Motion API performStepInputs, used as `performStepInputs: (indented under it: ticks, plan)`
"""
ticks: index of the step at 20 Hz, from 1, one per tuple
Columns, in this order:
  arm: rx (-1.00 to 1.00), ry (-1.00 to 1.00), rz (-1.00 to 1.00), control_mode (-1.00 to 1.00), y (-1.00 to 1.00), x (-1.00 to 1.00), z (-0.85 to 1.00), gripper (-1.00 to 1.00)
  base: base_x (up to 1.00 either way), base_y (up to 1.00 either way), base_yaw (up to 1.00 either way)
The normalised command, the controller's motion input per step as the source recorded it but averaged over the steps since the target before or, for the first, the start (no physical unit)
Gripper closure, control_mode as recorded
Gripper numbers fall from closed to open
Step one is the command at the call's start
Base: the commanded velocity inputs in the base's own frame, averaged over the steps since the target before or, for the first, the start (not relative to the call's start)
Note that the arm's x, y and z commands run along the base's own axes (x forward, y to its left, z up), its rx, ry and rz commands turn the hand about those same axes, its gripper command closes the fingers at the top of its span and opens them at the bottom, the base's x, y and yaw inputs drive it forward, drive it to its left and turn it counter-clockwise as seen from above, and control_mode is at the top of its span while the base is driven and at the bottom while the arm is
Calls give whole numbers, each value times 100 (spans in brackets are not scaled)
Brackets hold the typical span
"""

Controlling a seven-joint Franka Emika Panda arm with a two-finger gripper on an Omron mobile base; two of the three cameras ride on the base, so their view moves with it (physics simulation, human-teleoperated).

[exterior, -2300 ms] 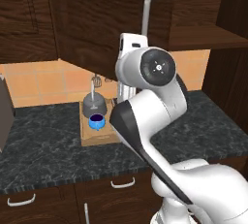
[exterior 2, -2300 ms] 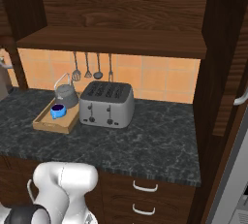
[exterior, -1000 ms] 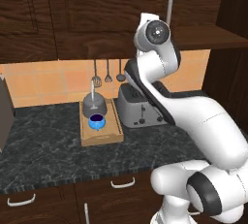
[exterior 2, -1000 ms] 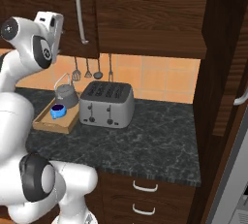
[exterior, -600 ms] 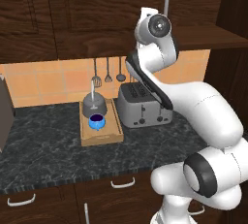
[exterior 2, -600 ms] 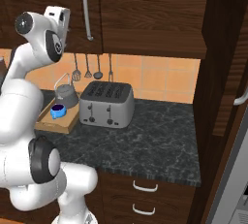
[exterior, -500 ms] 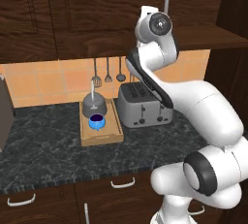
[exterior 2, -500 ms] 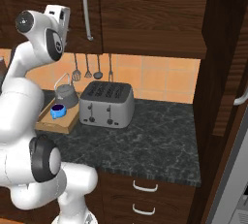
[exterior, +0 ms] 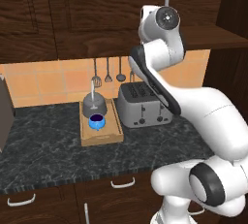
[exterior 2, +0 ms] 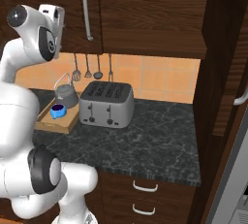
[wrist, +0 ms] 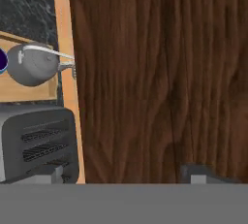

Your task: Pick the kettle from the counter and place it on the tray. Then pick the mug from the cabinet and place it on the tray. Then close the cabinet doors.

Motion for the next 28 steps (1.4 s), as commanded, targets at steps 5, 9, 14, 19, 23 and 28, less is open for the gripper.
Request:
performStepInputs:
  ticks: [5, 9, 14, 19, 23, 28]
  plan:
    - [-1, 0, 0, -100, 2, -92, 1, -100, 0, 0, 0]
    - [-3, -3, 0, -100, 2, -98, 2, -100, 0, 0, 0]
    - [-16, -10, 0, -100, -7, -93, 8, -100, 0, 0, 0]
    - [-24, -7, 0, -100, -2, -73, 10, -100, 0, 0, 0]
    - [-27, -1, -3, -100, -11, -72, 6, -100, 0, 0, 0]
    - [-23, 0, -15, -100, -21, -60, 4, -100, 0, 0, 0]
